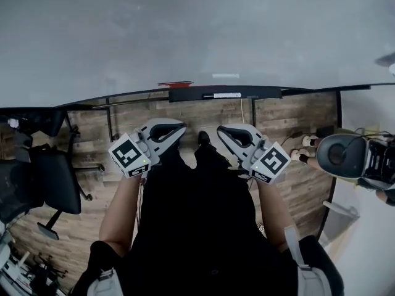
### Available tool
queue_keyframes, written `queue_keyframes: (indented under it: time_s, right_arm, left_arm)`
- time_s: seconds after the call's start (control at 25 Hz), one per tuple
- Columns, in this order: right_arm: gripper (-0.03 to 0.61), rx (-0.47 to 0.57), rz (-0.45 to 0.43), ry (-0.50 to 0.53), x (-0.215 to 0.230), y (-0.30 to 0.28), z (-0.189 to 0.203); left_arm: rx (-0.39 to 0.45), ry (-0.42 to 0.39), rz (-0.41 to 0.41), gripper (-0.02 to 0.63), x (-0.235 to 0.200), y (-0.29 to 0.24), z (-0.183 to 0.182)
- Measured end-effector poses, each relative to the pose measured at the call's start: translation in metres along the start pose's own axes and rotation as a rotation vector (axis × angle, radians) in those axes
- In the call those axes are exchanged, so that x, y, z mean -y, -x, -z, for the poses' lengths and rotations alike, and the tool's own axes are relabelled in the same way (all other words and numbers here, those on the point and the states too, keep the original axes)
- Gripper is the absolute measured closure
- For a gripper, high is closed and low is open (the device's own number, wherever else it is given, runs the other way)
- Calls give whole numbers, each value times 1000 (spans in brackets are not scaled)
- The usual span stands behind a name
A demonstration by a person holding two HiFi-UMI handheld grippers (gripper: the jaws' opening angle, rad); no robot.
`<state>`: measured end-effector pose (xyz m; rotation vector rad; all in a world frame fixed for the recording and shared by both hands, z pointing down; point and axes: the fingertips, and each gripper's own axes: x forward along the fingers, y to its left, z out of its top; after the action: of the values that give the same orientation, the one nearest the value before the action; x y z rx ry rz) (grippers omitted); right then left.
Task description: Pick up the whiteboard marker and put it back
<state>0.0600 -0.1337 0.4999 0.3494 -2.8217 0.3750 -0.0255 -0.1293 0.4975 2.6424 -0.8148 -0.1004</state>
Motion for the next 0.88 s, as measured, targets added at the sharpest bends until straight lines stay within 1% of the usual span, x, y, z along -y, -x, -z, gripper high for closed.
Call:
queue_keyframes:
  time_s: [0.16,0.36,0.48,0.56,0.76,0.88]
  right_arm:
    - [557,-1,-38,50,21,10,-8]
    - [557,5,-48,99,49,17,-18]
    - [557,-19,-46,130,59,17,-17]
    - [557,-66,-46,171,67,16,-12]
    - [557,-304,-82,295,82,3,23]
    - [557,-376,-116,377,88,-4,30]
  left_arm:
    - [21,8,-79,603,1,-17,1]
    - [24,-12,-125,603,3,-38,-3]
    - [31,-6,-147,603,2,-46,-3]
    - [37,-13,-155,603,2,-53,-3]
    - [64,19,-186,603,-1,-58,1]
    - [80,26,-197,603,-1,-60,1]
